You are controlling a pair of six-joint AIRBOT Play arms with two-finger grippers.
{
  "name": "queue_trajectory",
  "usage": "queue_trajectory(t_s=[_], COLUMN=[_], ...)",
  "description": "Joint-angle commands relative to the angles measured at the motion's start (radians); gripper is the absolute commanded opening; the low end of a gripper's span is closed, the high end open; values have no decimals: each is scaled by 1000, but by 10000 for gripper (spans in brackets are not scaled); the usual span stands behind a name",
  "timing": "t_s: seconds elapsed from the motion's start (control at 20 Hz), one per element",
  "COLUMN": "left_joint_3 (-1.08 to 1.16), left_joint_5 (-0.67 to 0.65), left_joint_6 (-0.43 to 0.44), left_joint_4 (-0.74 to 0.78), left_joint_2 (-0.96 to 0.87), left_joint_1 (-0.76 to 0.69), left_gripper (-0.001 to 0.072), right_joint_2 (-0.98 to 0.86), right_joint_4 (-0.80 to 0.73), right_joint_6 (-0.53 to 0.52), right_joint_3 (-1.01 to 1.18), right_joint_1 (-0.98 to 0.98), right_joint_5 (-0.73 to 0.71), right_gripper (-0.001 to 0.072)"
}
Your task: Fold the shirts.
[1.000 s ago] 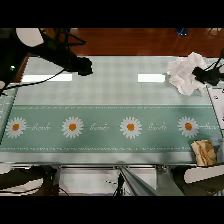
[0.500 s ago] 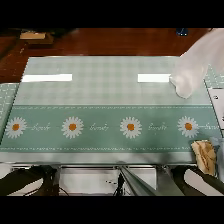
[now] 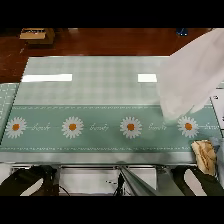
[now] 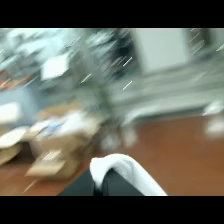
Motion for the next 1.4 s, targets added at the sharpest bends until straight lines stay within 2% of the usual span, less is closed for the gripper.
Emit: queue_trajectory(t_s=[0.0,0.2,0.45,0.5,0.55,0.6,0.7,0.85,0.9,0.95,1.0,1.1,1.15,1.35], left_joint_3=[2,-10,-10,-10,-10,-10,-14,-95,-149,-222,-300,-495,-602,-956], left_joint_5=[-72,-92,-124,-151,-183,-223,-297,-342,-341,-341,-339,-305,-266,-23], left_joint_6=[-26,-45,-44,-44,-44,-45,-45,-45,-44,-44,-44,-39,-32,-42], left_joint_4=[108,114,115,122,142,168,193,188,188,188,189,190,193,180], left_joint_2=[42,34,31,29,27,24,14,5,4,1,-2,-2,-2,-2], left_joint_1=[1,1,1,1,1,1,1,1,1,1,2,2,6,137], left_gripper=[398,398,398,398,398,398,398,407,479,600,628,627,627,621], right_joint_2=[-47,-179,-449,-499,-534,-554,-544,-442,-399,-357,-323,-299,-299,-311], right_joint_4=[93,-114,-362,-391,-407,-426,-504,-695,-770,-863,-961,-1071,-1036,-637], right_joint_6=[-2,42,94,92,89,89,109,164,167,167,165,132,151,123], right_joint_3=[1,-1,-1,-1,-1,-1,-1,-1,-1,-1,-1,-2,-6,-112], right_joint_1=[39,425,994,1063,1103,1121,1091,932,861,777,685,487,371,-17], right_joint_5=[240,217,-9,-60,-95,-110,-88,8,53,114,185,314,334,324], right_gripper=[17,17,20,147,412,536,533,533,533,533,533,533,533,532])
